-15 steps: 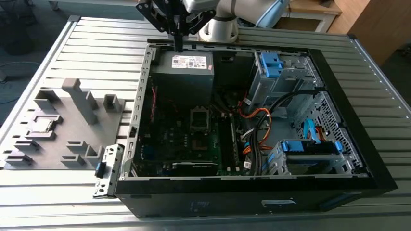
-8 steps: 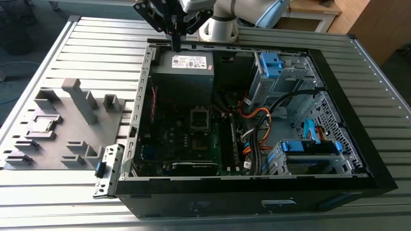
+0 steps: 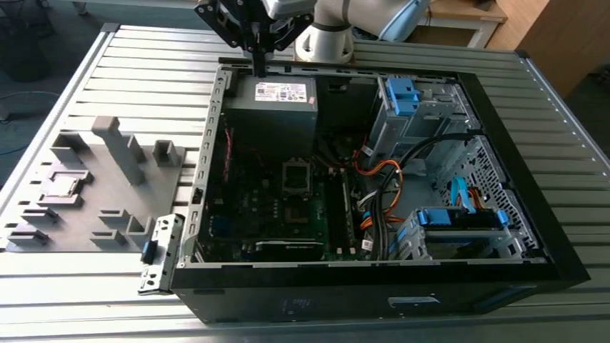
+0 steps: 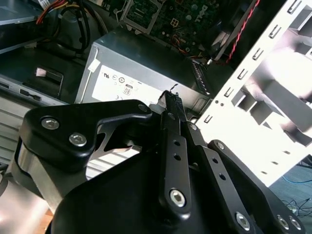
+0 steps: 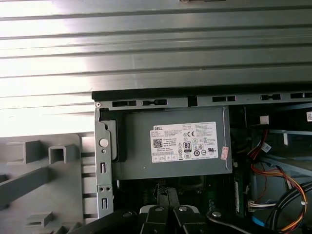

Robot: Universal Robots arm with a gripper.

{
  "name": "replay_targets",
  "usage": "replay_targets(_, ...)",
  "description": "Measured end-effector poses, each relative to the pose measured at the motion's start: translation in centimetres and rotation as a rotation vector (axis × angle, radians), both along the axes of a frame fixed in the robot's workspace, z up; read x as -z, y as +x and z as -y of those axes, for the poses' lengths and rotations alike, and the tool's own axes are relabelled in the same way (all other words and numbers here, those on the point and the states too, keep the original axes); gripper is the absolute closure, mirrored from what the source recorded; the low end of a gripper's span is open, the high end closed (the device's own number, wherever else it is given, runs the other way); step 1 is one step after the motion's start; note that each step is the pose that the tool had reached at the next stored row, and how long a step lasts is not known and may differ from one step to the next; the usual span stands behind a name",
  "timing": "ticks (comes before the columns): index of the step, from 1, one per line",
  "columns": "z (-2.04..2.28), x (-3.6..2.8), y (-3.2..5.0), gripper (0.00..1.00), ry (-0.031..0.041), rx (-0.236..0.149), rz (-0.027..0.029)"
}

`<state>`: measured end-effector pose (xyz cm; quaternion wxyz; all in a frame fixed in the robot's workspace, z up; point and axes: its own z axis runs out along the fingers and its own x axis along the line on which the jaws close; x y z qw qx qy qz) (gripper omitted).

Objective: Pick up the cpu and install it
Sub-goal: 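Reach for the cpu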

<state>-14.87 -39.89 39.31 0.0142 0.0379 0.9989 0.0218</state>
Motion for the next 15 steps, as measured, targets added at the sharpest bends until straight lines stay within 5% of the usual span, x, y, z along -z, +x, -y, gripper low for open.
replay_targets(15, 0.00, 0.02, -1.24, 0.89, 0.0000, 0.000, 0.0001)
